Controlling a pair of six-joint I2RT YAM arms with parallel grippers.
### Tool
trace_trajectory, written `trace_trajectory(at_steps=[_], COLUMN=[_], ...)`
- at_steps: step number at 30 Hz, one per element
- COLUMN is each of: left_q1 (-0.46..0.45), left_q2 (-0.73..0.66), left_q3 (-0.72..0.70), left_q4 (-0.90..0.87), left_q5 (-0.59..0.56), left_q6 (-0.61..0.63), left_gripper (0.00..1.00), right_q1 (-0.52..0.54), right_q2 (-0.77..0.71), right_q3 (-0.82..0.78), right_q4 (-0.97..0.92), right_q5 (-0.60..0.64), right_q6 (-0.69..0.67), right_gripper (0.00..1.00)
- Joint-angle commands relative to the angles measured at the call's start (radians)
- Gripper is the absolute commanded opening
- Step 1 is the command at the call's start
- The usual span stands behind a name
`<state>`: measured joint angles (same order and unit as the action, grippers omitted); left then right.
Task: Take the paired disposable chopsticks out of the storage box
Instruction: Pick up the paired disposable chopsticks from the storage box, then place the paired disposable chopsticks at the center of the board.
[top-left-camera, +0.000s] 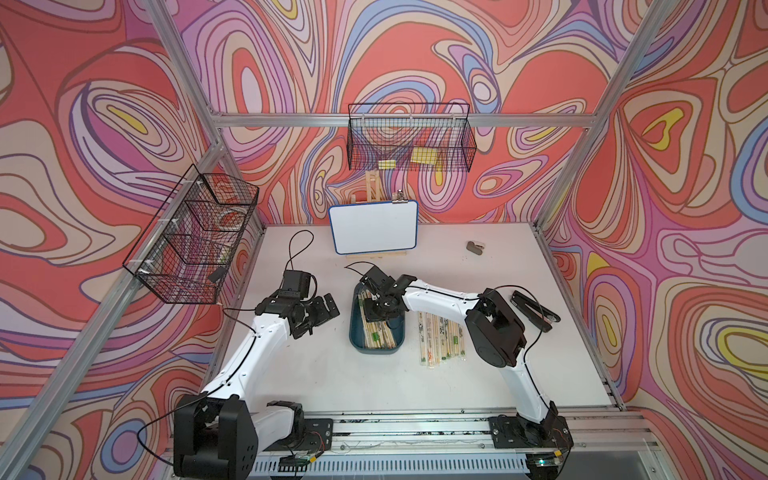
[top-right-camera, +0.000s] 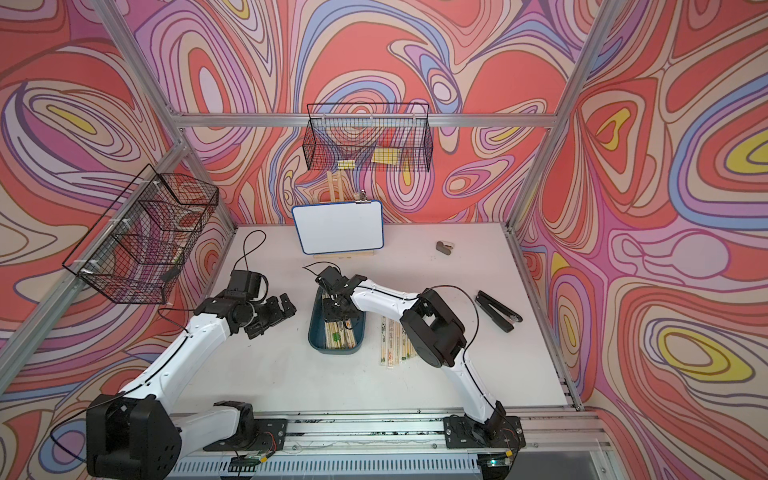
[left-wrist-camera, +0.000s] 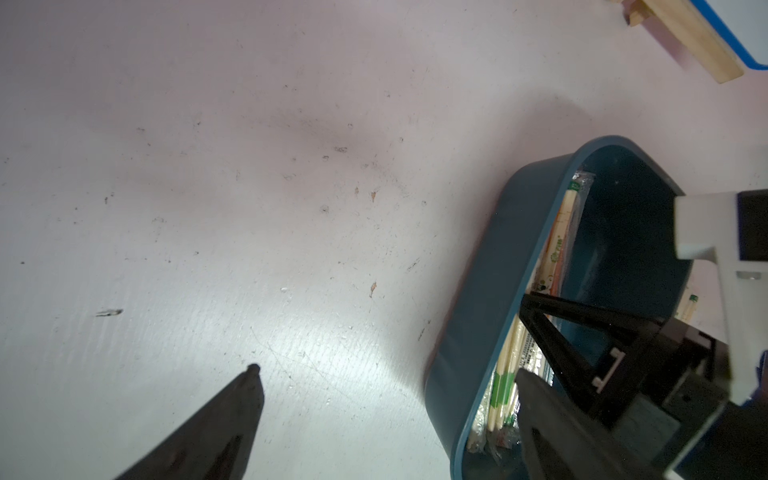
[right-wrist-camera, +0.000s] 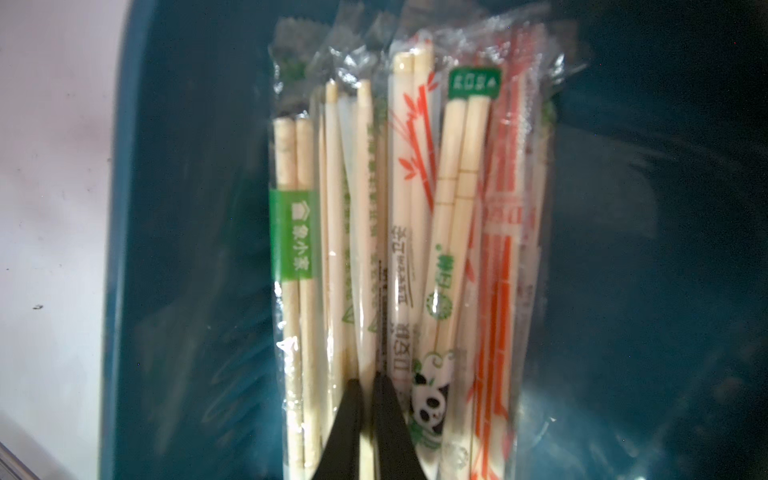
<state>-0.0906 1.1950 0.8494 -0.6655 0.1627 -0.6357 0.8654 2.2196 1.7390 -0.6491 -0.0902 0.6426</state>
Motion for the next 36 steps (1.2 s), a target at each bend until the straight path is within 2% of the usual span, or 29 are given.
trace_trajectory(at_steps=[1, 23, 36], left_q1=[0.008, 0.008, 0.008], left_q2=[0.007, 0.003, -0.012], left_q3=[-0.009, -0.006, -0.004], left_q4=[0.001, -0.002, -0.016], left_q5=[0.008, 0.01, 0.007], left_q6=[0.006, 0.01, 0.009], left_gripper=[1.0, 1.0, 1.0], right_q1=[0.005, -0.064, -0.147], right_q2=[-0.052, -0.232, -0.388], right_q3=[-0.01, -0.114, -0.264], right_q4=[-0.006, 0.061, 0.096], right_q5=[0.026, 0.003, 0.018], right_q6=[-0.005, 0.031, 0.05], right_gripper=[0.0, 0.0, 0.0])
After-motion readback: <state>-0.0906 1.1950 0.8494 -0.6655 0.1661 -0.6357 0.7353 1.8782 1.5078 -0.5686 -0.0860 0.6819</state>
